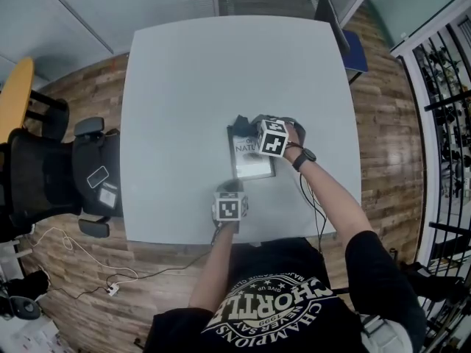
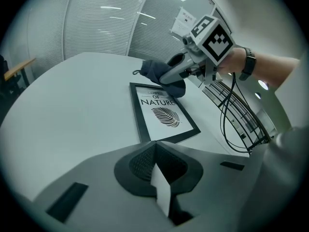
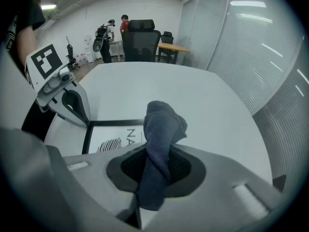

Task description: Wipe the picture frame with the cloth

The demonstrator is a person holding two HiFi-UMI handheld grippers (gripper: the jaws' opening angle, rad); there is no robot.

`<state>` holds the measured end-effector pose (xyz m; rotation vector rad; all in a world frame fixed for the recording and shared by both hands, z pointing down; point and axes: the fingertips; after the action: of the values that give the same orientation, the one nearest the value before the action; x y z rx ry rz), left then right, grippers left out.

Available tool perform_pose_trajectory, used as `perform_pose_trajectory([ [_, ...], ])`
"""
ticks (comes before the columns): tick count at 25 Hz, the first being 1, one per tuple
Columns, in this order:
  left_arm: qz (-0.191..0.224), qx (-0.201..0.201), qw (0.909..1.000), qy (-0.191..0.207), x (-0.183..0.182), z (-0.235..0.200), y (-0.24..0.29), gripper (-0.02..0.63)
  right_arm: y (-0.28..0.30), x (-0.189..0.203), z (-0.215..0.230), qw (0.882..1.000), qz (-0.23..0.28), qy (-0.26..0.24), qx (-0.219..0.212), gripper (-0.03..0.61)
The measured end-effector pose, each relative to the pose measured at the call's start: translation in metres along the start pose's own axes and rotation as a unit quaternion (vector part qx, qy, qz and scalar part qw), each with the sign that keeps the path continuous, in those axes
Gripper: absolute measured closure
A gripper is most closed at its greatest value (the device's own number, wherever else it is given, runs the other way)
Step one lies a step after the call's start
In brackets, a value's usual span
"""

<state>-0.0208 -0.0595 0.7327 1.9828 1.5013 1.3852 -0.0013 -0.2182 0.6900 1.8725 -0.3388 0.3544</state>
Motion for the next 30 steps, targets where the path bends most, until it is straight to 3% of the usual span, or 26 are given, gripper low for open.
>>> perform_pose_trajectory([
  [5,-0.002,0.009,0.9998,-0.017,0.001,0.002,0.0,0.618,0.012,-0.053,-0.022,0.999,0.027,-0.041,-0.019,0.506],
  [9,-0.002,0.008,0.9998,-0.016,0.001,0.002,0.0,0.618,0.032,-0.059,-0.039,0.996,0.005,-0.088,-0.033,0.506],
  [15,-0.005,0.006,0.9999,-0.012,0.001,-0.001,0.001,0.618,0.039,-0.04,-0.045,0.993,-0.014,-0.108,-0.036,0.506],
  [21,-0.009,0.003,0.9998,-0.016,0.001,-0.001,0.0,0.618,0.025,0.009,-0.037,0.992,-0.06,-0.106,-0.023,0.506],
  [30,-0.01,-0.009,0.9998,-0.016,-0.003,-0.001,-0.007,0.618,-0.003,0.065,-0.016,0.995,-0.089,-0.05,-0.002,0.506],
])
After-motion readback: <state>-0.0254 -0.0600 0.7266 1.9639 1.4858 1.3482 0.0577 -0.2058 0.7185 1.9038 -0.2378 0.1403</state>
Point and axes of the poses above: the fingertips, and each gripper's own axes: y forward along the fingers, z to its right, x out of its underside, and after that the axes turned 11 degrees about x, right-handed
